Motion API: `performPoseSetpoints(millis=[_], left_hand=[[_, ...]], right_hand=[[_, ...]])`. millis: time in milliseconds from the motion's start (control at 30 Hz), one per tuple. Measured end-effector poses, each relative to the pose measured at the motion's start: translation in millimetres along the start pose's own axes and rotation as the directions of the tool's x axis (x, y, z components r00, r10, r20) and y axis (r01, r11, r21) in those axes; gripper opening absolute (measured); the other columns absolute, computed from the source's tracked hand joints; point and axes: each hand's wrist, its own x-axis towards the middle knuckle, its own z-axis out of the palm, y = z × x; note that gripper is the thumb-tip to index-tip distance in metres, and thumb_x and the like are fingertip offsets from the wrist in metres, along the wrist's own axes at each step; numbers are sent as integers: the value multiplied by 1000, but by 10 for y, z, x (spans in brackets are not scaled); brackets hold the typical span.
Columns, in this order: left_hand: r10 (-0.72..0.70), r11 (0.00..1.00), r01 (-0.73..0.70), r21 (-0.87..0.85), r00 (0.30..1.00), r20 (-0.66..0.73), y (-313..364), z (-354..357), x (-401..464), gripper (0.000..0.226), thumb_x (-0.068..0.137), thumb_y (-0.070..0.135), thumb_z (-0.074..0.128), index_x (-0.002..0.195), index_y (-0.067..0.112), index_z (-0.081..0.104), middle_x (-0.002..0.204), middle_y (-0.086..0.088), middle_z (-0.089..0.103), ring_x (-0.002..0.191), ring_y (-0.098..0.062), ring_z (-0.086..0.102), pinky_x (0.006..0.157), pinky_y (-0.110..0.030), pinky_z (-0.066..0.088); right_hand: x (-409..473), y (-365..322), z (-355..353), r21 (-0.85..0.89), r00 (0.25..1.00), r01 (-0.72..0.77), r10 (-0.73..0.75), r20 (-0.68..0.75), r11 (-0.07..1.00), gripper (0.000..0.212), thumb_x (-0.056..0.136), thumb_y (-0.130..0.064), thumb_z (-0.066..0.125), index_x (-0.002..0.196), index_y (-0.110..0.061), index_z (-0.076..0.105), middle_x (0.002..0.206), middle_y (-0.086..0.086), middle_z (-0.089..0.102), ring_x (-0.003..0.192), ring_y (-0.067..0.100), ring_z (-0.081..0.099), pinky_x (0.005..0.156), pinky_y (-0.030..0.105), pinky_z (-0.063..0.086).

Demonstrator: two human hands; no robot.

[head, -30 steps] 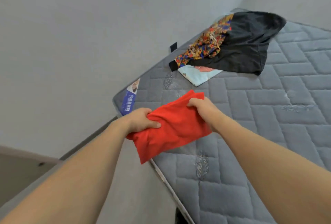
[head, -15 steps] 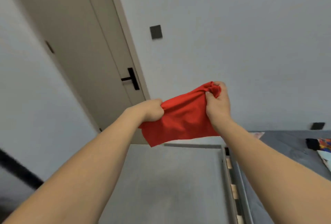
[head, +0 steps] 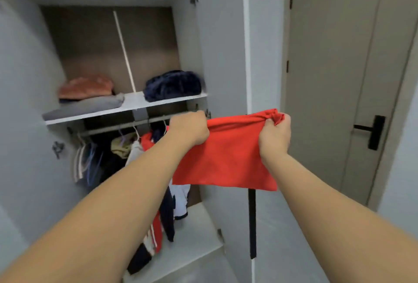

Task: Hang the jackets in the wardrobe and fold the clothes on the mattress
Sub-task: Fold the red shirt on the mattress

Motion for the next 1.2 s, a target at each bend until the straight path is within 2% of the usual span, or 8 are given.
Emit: performPoseSetpoints(millis=[200,367,600,767,967,1033,1100,1200], left_hand=[[-226,927,268,264,957,-180,-1481,-117,-73,18,87,13,50,105,15,51,109,-8,64,102,-29,58,86,-36,33],[-313,846,401,352,907,-281,-2391,-72,133,28,89,14,49,117,14,50,114,-8,67,110,-30,59,95,-37,33],[-411,830,507,232,837,-360,-3269,42,820,29,85,14,51,114,13,49,113,-11,67,111,-32,57,90,-38,36],[-468,847,529,52,788,-400,-3618,-84,1604,22,80,18,56,99,16,44,111,-14,66,107,-35,59,85,-37,38],[-461,826,564,8,684,-565,-3919,-179,2686,23,78,14,54,96,16,40,104,-15,67,102,-36,59,84,-39,39],[-439,811,584,38,651,-619,-3997,-196,3078,25,78,13,53,102,13,45,103,-14,67,102,-35,58,80,-38,36],[-419,795,603,65,624,-659,-4076,-209,3455,30,80,12,52,109,11,47,103,-13,68,102,-34,57,78,-38,34],[-408,801,597,37,590,-697,-4173,-253,4012,31,83,9,50,113,8,46,104,-14,67,103,-35,56,76,-38,36]], right_hand=[[-556,-457,1501,98,954,-130,98,282,987,9,98,-17,43,98,-21,51,93,-2,58,91,24,57,79,32,42],[-769,-677,2501,193,891,-223,119,438,956,22,90,-6,37,98,-18,54,85,-2,56,75,18,50,65,28,40],[-556,-782,3648,220,862,-144,13,506,965,10,97,-13,45,92,-18,53,81,-7,53,68,9,45,62,28,37],[59,-949,4480,322,777,-457,197,597,829,26,94,2,44,78,-18,48,70,-3,43,57,10,35,48,23,30],[943,-1171,5483,275,696,-471,161,699,838,19,94,2,48,95,-15,57,67,3,46,53,13,41,46,23,34],[1288,-1279,5858,293,673,-438,94,734,850,28,94,4,46,113,-11,62,67,4,47,54,14,42,48,24,35],[1584,-1374,6202,335,678,-393,24,735,856,37,94,4,46,127,-5,60,69,2,48,55,13,42,45,21,36],[1974,-1471,6644,441,726,-369,-42,686,818,33,92,5,49,120,-5,64,73,1,54,58,12,47,44,18,40]])
